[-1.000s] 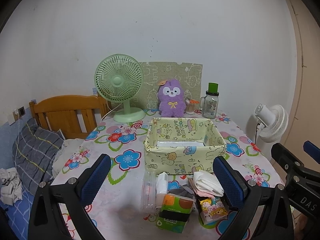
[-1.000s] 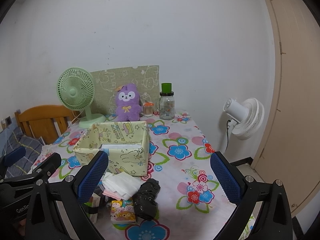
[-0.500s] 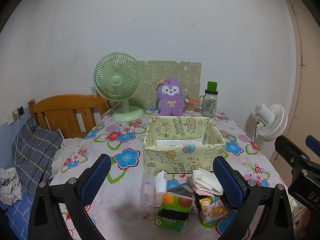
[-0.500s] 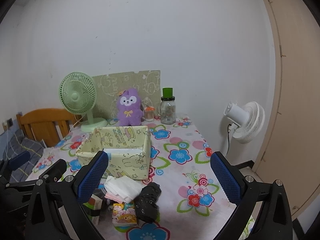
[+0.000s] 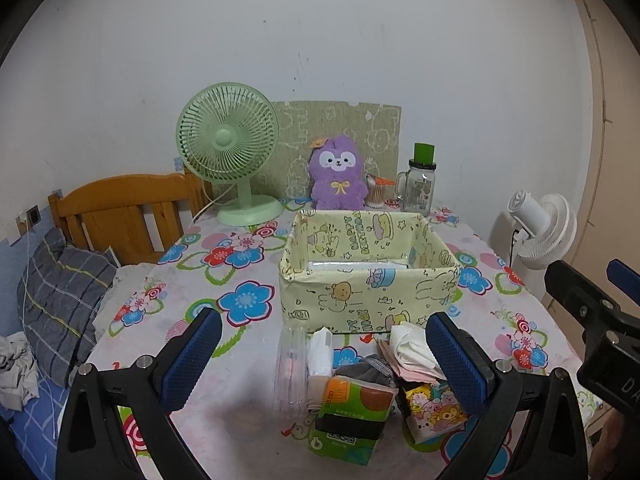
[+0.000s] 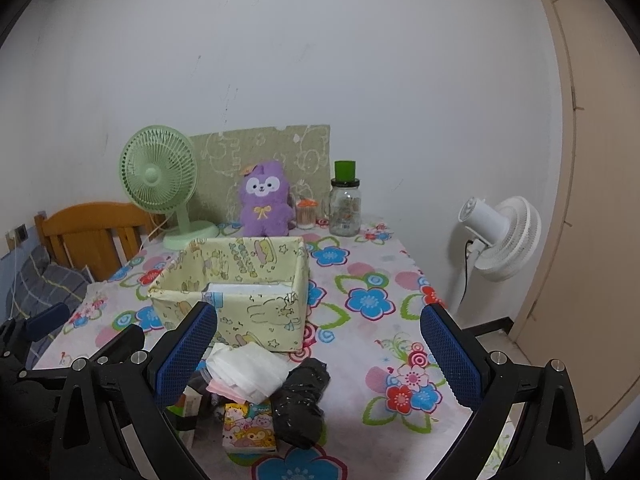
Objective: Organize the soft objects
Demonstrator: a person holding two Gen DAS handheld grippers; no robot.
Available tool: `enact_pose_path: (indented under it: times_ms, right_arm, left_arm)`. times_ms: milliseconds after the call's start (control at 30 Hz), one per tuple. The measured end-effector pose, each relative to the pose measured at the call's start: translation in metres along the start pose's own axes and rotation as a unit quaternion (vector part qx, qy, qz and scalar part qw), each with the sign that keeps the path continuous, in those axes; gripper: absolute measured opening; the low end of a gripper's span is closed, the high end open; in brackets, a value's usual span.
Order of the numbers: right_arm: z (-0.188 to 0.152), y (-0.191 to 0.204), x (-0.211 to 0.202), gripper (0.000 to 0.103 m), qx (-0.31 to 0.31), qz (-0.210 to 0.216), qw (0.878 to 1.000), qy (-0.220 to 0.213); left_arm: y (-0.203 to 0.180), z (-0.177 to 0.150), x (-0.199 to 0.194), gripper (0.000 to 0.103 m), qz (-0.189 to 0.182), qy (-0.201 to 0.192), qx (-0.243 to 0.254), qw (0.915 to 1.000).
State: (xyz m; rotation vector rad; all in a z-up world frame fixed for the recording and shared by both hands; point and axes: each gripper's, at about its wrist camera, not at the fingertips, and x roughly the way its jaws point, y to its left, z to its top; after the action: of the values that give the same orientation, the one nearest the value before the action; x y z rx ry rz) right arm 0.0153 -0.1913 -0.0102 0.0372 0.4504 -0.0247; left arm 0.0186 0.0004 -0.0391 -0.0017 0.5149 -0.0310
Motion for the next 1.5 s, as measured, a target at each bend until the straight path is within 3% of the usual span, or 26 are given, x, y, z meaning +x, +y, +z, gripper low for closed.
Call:
enact_pose_path:
  times_ms: [833, 1500]
  right_arm:
    - [-0.027, 0.028, 0.072, 0.101, -0.012, 0.047, 0.996, 0.078]
    - [-0.052, 0.057, 0.093, 0.095, -0.047, 0.074, 0.989, 0.123]
  left_arm:
    - [0.009, -0.032, 0.069, 0.101, -0.006, 0.086, -0.008, 0.9962]
    - [-0.003, -0.061, 0.073, 0.101, -0.038, 0.120, -0.001, 0.9920]
